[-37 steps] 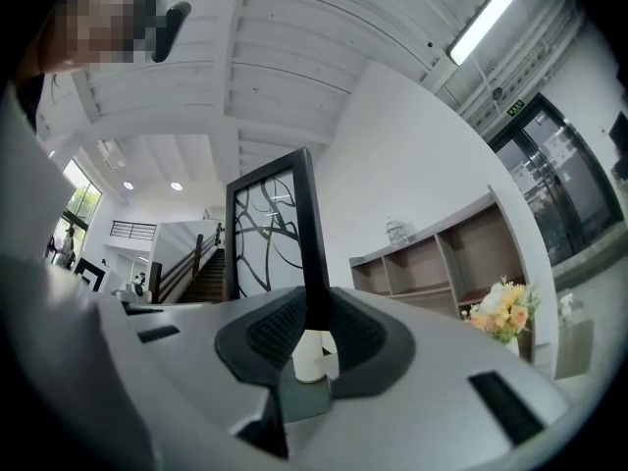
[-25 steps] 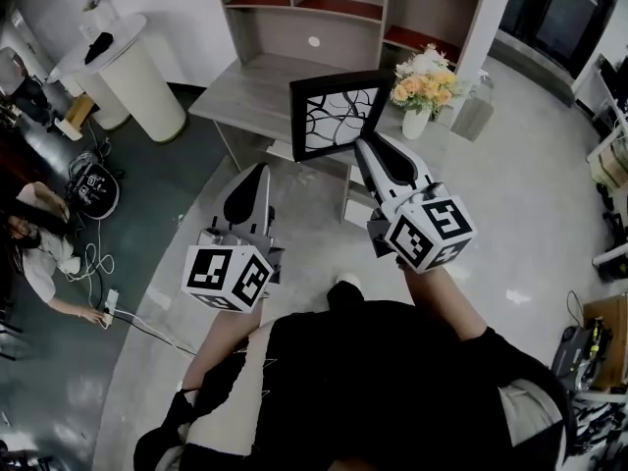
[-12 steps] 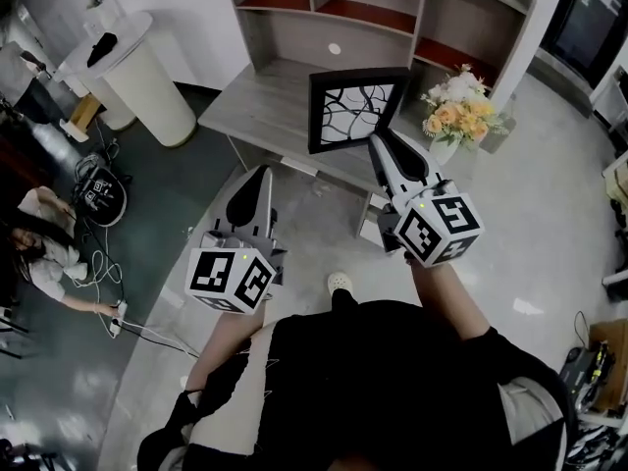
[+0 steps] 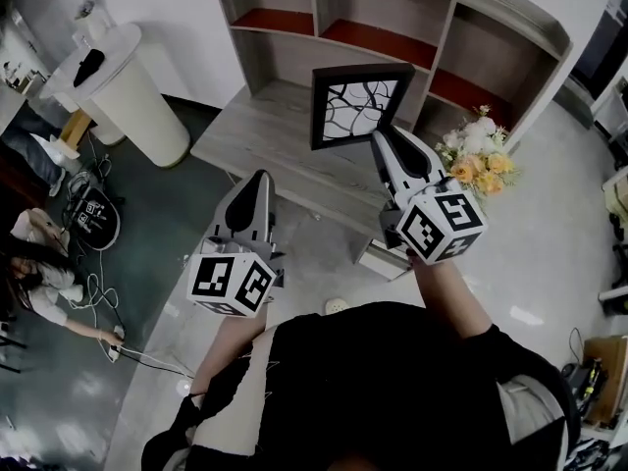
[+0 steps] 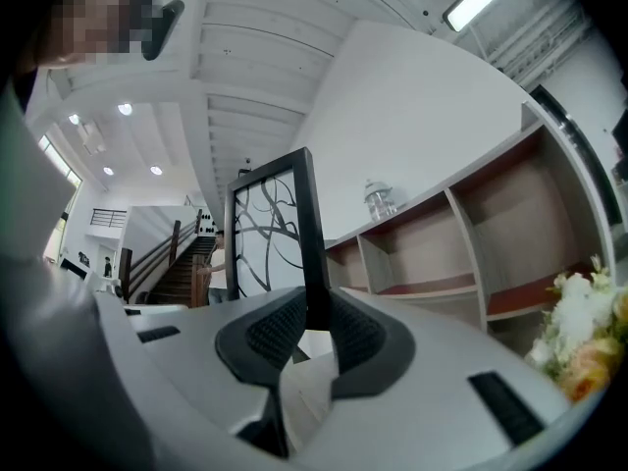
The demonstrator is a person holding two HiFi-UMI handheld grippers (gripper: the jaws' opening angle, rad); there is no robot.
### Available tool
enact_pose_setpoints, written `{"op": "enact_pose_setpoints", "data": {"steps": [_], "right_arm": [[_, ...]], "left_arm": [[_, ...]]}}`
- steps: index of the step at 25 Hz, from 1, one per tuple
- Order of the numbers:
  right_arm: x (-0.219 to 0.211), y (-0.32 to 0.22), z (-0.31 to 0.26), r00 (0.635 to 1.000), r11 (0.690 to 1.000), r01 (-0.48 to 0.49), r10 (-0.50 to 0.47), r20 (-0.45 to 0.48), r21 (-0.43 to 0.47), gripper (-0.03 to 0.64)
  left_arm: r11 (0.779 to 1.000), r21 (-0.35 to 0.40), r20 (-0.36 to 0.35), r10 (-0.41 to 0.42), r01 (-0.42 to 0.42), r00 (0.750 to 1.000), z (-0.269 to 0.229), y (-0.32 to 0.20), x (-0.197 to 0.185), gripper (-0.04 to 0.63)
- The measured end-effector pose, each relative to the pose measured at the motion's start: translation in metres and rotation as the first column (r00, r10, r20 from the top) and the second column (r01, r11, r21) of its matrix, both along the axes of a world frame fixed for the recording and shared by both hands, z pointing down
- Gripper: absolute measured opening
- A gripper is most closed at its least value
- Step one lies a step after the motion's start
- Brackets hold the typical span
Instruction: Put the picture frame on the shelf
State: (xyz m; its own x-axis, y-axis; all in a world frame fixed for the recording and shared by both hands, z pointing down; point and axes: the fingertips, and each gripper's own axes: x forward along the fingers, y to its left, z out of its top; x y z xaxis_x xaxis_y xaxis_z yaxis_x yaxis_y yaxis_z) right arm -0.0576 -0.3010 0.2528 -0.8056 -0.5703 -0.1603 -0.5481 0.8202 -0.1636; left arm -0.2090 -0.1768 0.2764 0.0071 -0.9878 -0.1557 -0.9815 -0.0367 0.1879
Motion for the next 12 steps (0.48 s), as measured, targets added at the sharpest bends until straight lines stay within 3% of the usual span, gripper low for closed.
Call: {"op": "enact_pose_setpoints", "data": {"steps": [9,12], "right_arm": [[-0.012,-0.115,-0.006,1.0,1.0,0.002,-0.001,-0.008,0.01,0.077],[-0.012,-0.128,-0.006,1.0,1.0,-0.011,0.011,-0.008,0.007,0.077]], "left_arm": [[1.0,0.011,0.006,0.006,-0.006,1.0,-0.009,-0.112,-0.01,0.012],[1.0,0.019,0.004,0.014,-0.014,1.0,-0.01,-0.127,-0.013,0.012]]}}
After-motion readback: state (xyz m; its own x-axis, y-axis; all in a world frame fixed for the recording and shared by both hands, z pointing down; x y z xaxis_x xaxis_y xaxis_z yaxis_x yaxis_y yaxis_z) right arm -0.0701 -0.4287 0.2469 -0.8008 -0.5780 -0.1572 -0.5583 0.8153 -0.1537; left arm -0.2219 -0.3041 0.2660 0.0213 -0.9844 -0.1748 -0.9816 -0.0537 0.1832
